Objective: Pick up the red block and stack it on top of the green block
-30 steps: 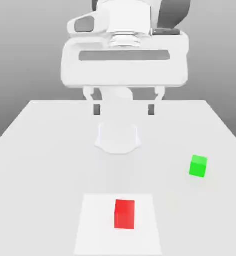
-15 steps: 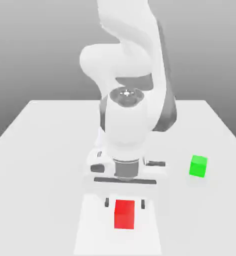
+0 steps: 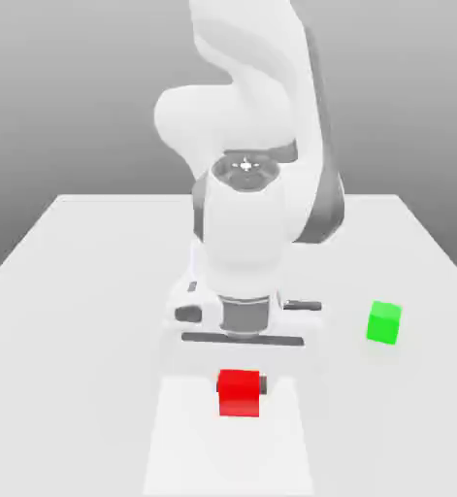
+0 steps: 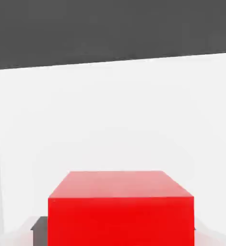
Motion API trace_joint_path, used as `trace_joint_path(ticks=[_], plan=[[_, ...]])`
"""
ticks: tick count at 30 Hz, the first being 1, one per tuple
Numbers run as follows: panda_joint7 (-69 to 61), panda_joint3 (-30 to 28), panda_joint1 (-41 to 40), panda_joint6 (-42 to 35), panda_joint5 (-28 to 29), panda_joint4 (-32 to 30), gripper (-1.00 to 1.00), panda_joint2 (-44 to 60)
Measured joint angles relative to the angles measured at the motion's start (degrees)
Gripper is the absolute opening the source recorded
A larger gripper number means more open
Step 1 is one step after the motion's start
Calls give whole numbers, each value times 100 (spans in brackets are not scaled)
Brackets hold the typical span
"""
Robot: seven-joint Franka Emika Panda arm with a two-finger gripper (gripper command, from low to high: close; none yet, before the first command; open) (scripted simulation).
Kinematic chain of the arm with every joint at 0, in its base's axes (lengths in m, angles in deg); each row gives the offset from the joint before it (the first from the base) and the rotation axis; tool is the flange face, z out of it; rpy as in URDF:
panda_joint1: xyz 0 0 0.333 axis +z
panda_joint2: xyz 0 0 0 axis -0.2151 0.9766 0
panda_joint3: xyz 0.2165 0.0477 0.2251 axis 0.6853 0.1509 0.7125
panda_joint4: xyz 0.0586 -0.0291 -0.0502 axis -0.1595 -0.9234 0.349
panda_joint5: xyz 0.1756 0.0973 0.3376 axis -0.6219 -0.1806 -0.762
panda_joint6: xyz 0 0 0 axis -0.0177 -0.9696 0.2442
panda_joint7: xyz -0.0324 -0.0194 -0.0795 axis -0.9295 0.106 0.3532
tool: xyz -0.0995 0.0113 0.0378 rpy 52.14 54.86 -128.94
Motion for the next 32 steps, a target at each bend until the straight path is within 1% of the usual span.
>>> trace_joint_path(ticks=[4, 8, 13, 17, 19, 23, 27, 29, 30, 32], plan=[[-842, 337, 910, -198, -482, -263, -100, -495], [-1612, 685, 1623, -353, -826, -540, -100, -952], [-2460, 1163, 2615, -500, -1083, -903, -100, -1465], [-3046, 1504, 3404, -568, -1142, -1209, -100, -1810], [-3105, 1625, 3494, -456, -1048, -1264, -100, -1742], [-2920, 1801, 3291, 17, -716, -1254, -100, -1256], [-2588, 1914, 3056, 610, -230, -1246, -100, -643], [-2353, 1884, 2974, 928, 113, -1250, -100, -311], [-2271, 1801, 3013, 1049, 234, -1252, 100, -185], [-2271, 1801, 2959, 1049, 234, -1252, 100, -185]])
